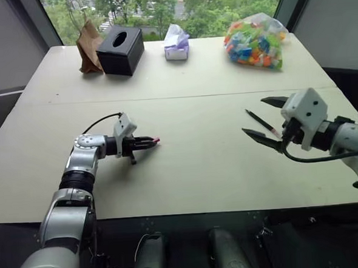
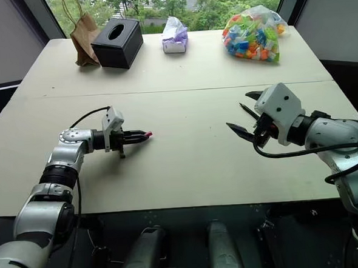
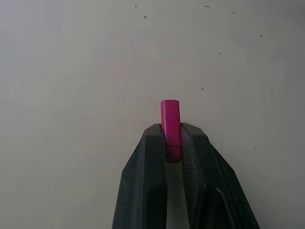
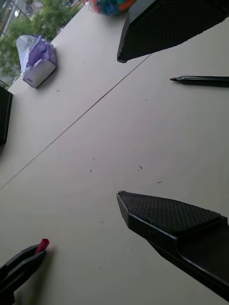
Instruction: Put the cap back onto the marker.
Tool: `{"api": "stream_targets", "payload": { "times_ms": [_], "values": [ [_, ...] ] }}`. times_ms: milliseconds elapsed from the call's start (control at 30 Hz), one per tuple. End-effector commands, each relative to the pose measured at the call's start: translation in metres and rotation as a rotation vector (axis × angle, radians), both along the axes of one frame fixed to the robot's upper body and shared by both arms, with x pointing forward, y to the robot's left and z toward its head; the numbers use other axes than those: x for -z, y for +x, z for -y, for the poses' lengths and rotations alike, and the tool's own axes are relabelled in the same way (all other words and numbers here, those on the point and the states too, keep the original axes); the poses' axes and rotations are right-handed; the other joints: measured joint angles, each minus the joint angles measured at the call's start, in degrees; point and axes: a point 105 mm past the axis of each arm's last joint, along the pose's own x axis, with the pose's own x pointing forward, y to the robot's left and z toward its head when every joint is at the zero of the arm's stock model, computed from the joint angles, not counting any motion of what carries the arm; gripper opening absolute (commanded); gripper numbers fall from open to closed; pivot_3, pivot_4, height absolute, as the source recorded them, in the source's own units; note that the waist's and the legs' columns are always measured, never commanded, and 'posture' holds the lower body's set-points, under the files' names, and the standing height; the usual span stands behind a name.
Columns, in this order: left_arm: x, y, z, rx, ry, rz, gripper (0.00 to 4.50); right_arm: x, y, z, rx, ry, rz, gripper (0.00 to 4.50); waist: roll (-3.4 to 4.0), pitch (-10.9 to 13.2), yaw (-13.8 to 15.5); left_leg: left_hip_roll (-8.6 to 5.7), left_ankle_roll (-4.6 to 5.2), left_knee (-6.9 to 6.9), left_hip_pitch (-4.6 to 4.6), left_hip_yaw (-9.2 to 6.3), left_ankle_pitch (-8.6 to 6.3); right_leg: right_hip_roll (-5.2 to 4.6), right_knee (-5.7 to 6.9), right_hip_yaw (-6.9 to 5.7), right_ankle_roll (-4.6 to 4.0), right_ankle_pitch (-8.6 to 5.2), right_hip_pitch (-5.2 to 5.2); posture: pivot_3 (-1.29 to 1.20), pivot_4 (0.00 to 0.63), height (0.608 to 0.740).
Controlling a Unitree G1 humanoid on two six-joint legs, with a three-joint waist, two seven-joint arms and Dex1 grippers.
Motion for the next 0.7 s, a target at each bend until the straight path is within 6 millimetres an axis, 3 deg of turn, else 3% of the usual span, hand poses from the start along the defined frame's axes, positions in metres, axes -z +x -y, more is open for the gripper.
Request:
{"api": "stream_targets", "payload": {
  "times_ms": [33,233,400,700],
  "values": [
    [-0.016,-0.001,0.002,0.028,0.022,0.089,0.10,0.003,0.008,0.007,0.046,0.014,0.045,4.47,0.00,0.0,0.0,0.00,0.00,0.00,0.00,0.00,0.00,0.00,0.00,0.00,0.00,0.00,0.00,0.00,0.150,0.740],
    [-0.019,-0.012,0.004,0.077,0.093,0.190,0.10,0.018,0.032,0.031,0.171,0.122,0.060,4.47,0.02,0.0,-0.1,0.01,0.00,-0.02,0.01,0.02,0.00,0.01,0.01,0.03,-0.01,0.00,-0.03,0.00,0.150,0.740],
    [-0.037,-0.018,0.005,0.068,0.058,0.229,0.10,0.030,0.057,0.051,0.246,0.185,0.051,4.47,0.03,0.0,-0.1,0.01,0.00,-0.02,0.00,0.03,0.00,0.02,0.03,0.04,-0.01,0.00,-0.05,0.00,0.150,0.740],
    [-0.043,-0.026,0.002,0.041,0.057,0.245,0.10,0.050,0.090,0.068,0.244,0.259,-0.094,4.47,0.07,0.0,-0.3,0.00,0.00,-0.07,0.01,0.04,0.00,0.04,0.04,0.04,-0.02,0.00,-0.07,0.00,0.150,0.740]
  ]
}}
